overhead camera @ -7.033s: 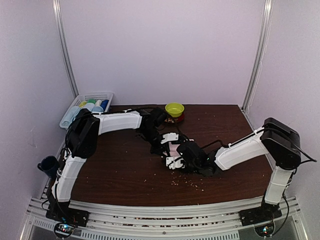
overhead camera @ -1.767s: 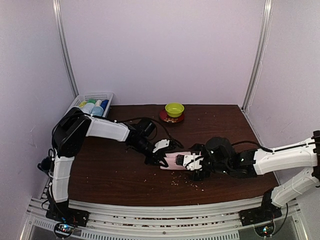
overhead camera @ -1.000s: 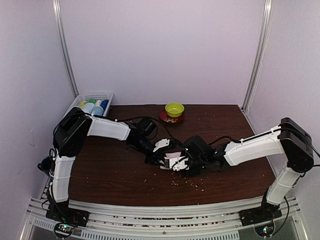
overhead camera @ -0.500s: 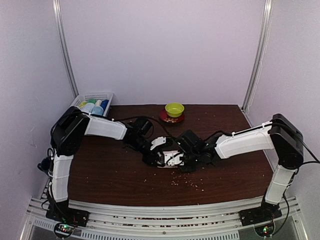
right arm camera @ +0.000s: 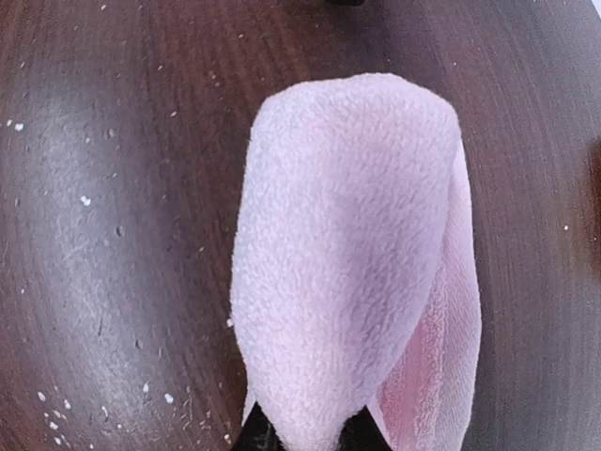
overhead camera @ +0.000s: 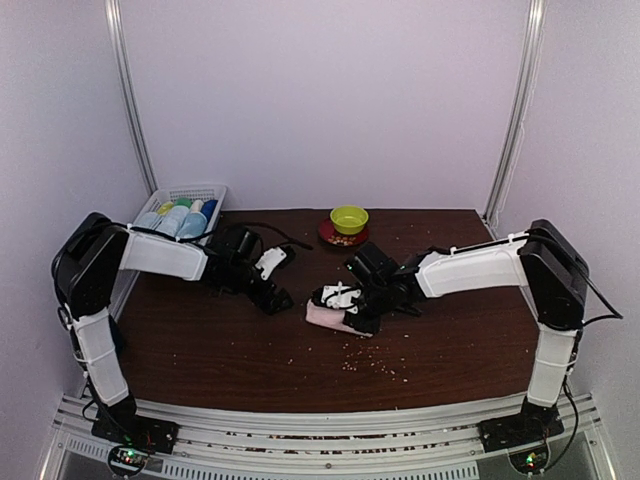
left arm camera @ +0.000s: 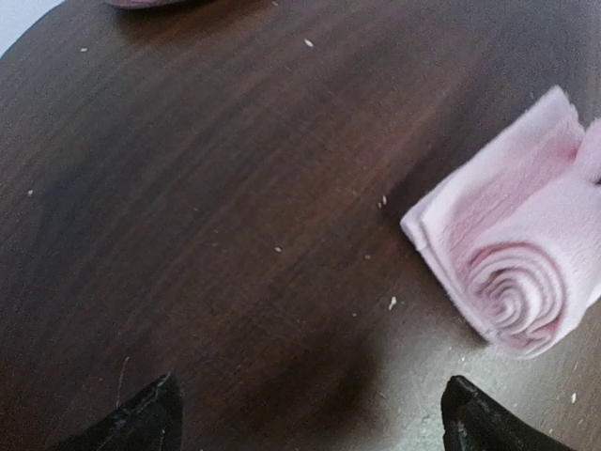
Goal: Roll the towels
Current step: Pick up the towel from the center of the board, then pass from the right arm to the left
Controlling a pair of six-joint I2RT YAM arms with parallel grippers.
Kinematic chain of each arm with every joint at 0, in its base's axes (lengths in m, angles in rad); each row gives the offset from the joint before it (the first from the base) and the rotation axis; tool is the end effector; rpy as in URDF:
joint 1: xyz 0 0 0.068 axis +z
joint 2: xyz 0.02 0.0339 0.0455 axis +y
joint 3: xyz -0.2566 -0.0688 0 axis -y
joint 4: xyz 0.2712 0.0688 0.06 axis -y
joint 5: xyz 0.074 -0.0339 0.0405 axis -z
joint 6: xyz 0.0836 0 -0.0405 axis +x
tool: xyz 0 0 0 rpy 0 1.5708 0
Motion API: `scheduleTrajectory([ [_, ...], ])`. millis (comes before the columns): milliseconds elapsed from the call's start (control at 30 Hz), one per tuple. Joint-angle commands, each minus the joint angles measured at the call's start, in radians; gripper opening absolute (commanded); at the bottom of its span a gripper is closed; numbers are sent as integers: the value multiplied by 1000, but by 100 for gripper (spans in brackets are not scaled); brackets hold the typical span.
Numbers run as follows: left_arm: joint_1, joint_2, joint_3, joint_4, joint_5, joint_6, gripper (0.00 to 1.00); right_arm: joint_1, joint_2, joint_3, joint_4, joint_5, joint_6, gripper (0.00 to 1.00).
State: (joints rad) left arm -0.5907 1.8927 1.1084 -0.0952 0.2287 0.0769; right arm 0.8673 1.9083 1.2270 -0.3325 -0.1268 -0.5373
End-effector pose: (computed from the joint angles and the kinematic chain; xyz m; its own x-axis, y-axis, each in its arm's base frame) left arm 0.3504 -0.2578 0.0881 -0.5871 0.4838 -0.6491 0.7097 0.6933 -0.1252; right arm 0.2742 0.3396 0.0982 -0.0624 -0.8584 -0.5091 -0.9681 0.1762 -0.1783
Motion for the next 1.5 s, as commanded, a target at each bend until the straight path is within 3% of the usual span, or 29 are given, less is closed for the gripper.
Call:
scheduleTrajectory([
  [0, -9, -55, -25, 122, -73, -206, 98, -22, 128, 67, -164, -107, 138, 4],
  [267, -9, -216, -225, 279, -106, -371, 98, -75, 195, 141, -204, -219, 300, 10],
  [433, -8, -206, -259, 311, 23, -473, 98, -99, 243, 199, -206, -279, 404, 7],
  [700, -9, -229, -473, 644, 116, -828, 98, -112, 312, 216, -126, -303, 533, 6],
  [833, -9, -239, -430, 530, 102, -811, 98, -120, 323, 211, -98, -313, 568, 5],
  [1000, -6, -327, -542, 642, 41, -914, 98, -135, 328, 208, -53, -347, 622, 5],
  [1133, -1, -235, -529, 716, 142, -1006, 98, -141, 345, 207, 3, -408, 675, 5],
  [1233, -3, -136, -571, 941, 210, -1141, 98, -143, 372, 207, 52, -461, 723, 4],
  [1333, -8, -47, -591, 1107, 220, -1258, 98, -142, 398, 200, 107, -519, 772, 2],
  [1467, -30, 13, -561, 1155, 192, -1324, 97, -142, 419, 182, 174, -559, 839, 0],
])
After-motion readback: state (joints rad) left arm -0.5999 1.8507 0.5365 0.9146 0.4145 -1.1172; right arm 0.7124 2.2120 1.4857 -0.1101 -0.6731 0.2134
